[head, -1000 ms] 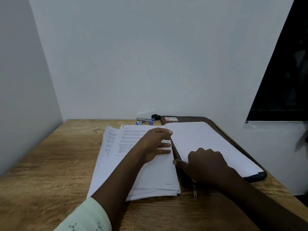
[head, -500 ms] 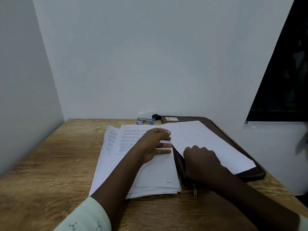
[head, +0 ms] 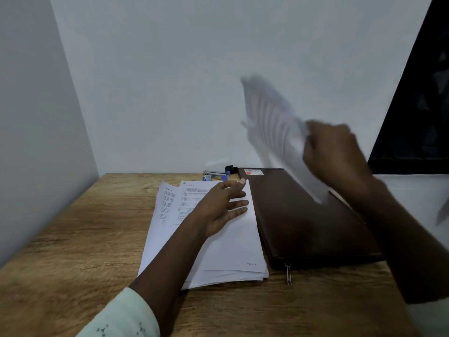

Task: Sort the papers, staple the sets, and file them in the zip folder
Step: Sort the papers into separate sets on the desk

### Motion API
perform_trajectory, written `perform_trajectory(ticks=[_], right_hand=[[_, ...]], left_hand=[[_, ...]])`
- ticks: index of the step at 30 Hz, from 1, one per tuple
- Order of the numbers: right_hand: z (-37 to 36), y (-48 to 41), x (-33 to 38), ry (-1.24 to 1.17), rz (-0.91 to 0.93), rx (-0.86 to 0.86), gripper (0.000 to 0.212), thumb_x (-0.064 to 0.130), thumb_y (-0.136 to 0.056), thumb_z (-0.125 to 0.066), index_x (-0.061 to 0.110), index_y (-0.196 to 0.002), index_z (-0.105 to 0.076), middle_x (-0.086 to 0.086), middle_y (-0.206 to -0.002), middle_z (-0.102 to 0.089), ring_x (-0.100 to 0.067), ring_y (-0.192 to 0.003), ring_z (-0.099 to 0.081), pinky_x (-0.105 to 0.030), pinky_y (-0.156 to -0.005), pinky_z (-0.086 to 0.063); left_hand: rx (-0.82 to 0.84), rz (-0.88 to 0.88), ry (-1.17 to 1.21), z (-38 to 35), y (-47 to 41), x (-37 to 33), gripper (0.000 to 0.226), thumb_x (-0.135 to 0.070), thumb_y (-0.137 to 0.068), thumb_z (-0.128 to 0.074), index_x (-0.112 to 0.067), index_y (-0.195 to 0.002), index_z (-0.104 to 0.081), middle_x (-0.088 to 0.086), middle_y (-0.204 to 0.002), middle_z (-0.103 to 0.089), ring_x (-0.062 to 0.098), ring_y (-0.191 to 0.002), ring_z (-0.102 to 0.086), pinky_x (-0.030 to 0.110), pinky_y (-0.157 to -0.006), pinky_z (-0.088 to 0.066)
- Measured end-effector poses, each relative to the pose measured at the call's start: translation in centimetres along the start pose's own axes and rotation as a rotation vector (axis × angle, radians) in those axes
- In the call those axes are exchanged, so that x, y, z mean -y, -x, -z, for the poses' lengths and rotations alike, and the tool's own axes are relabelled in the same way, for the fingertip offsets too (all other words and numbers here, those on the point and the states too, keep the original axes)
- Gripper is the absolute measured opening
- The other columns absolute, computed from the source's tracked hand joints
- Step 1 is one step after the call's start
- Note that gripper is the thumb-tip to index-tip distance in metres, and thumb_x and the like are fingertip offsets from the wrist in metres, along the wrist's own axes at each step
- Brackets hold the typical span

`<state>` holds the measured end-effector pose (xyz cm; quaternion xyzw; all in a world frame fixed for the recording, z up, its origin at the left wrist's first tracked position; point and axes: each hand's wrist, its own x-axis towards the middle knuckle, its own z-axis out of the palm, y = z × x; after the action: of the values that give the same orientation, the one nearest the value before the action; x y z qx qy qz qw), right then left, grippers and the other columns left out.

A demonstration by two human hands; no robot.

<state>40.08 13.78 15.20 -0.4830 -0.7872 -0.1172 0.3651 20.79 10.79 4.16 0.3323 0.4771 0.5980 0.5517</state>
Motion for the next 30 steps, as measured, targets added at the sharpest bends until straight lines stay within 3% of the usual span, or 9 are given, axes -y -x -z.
perform_trajectory(ticks=[3,5,8,13,16,19,23,27,30], right_hand=[[3.4,-1.1,0.7,-0.585,0.018,-0.328,0.019,0.008,-0.093,-0.042,0.015,-0.087,-0.058,0.0,-0.076,-0.063,-0.014,-0.072,-0.059,-0.025,-0.061,-0.041],[2.8,-1.2,0.8,-0.964,-0.076,-0.175,0.028,0.005,-0.095,-0.043,0.022,-0.088,-0.065,0.014,-0.082,-0.071,-0.001,-0.078,-0.066,-0.02,-0.07,-0.049],[-1.3,-0.2,-0.6,-1.106,-0.232,0.128,0.032,0.004,-0.098,-0.046,0.025,-0.092,-0.069,0.01,-0.093,-0.076,-0.015,-0.095,-0.072,-0.034,-0.082,-0.055],[-6.8,2.7,-2.6,-1.088,-0.286,0.365,0.03,0.015,-0.1,-0.045,0.026,-0.112,-0.069,0.003,-0.112,-0.073,-0.02,-0.107,-0.069,-0.048,-0.098,-0.05],[-7.9,3.5,-2.6,-1.015,-0.276,0.43,0.033,0.02,-0.093,-0.046,0.027,-0.113,-0.071,0.002,-0.112,-0.074,-0.02,-0.106,-0.07,-0.052,-0.096,-0.051],[-8.5,3.7,-2.6,-1.049,-0.376,0.557,0.029,0.003,-0.098,-0.044,0.007,-0.109,-0.07,-0.013,-0.107,-0.073,-0.032,-0.102,-0.069,-0.047,-0.09,-0.054],[-8.2,2.8,-2.8,-1.19,-0.34,0.768,0.023,0.016,-0.096,-0.059,0.007,-0.115,-0.068,-0.009,-0.109,-0.074,-0.026,-0.097,-0.072,-0.036,-0.083,-0.056],[-9.9,1.4,-2.8,-1.176,-0.395,0.597,0.019,0.001,-0.093,-0.059,0.012,-0.106,-0.067,0.001,-0.1,-0.075,-0.011,-0.081,-0.074,-0.023,-0.07,-0.059],[-11.4,0.4,-5.4,-1.318,-0.584,0.407,0.027,-0.001,-0.091,-0.059,0.004,-0.117,-0.064,-0.01,-0.109,-0.073,-0.018,-0.083,-0.074,-0.032,-0.077,-0.06]], left_hand=[[0.036,-0.052,0.035,0.2,0.3,-1.1,0.065,-0.051,-0.075,-0.071,-0.023,-0.13,-0.051,0.009,-0.131,-0.054,0.03,-0.124,-0.054,0.048,-0.109,-0.043],[0.048,-0.132,0.042,0.8,0.7,-2.4,0.064,-0.051,-0.076,-0.068,-0.025,-0.131,-0.05,0.004,-0.125,-0.058,0.026,-0.121,-0.055,0.048,-0.107,-0.044],[0.043,-0.259,0.169,3.5,1.2,-5.0,0.023,-0.029,-0.101,-0.049,-0.016,-0.117,-0.059,0.001,-0.102,-0.074,0.014,-0.1,-0.069,0.033,-0.091,-0.055],[0.122,-0.277,0.35,8.2,2.3,-7.2,0.1,-0.082,-0.066,-0.058,-0.018,-0.143,-0.051,0.009,-0.139,-0.059,0.031,-0.128,-0.057,0.058,-0.104,-0.043],[0.092,-0.262,0.285,8.5,2.4,-6.8,0.083,-0.078,-0.077,-0.05,-0.017,-0.132,-0.061,0.005,-0.124,-0.068,0.027,-0.111,-0.068,0.054,-0.095,-0.051],[0.033,-0.289,0.038,7.6,1.8,-5.6,0.042,-0.04,-0.099,-0.051,-0.014,-0.129,-0.062,0.007,-0.122,-0.07,0.026,-0.109,-0.069,0.043,-0.088,-0.056],[-0.08,-0.237,-0.066,6.5,0.9,-3.6,0.032,0.003,-0.099,-0.049,0.0,-0.129,-0.058,0.019,-0.125,-0.066,0.029,-0.106,-0.069,0.036,-0.083,-0.06],[0.081,-0.158,-0.049,4.7,1.0,-2.7,0.028,-0.005,-0.099,-0.054,-0.004,-0.126,-0.061,0.014,-0.121,-0.07,0.029,-0.107,-0.069,0.039,-0.089,-0.058],[-0.087,-0.263,0.016,6.3,0.6,-4.1,0.02,-0.014,-0.097,-0.06,-0.009,-0.116,-0.063,0.016,-0.113,-0.068,0.028,-0.101,-0.068,0.041,-0.095,-0.054]])
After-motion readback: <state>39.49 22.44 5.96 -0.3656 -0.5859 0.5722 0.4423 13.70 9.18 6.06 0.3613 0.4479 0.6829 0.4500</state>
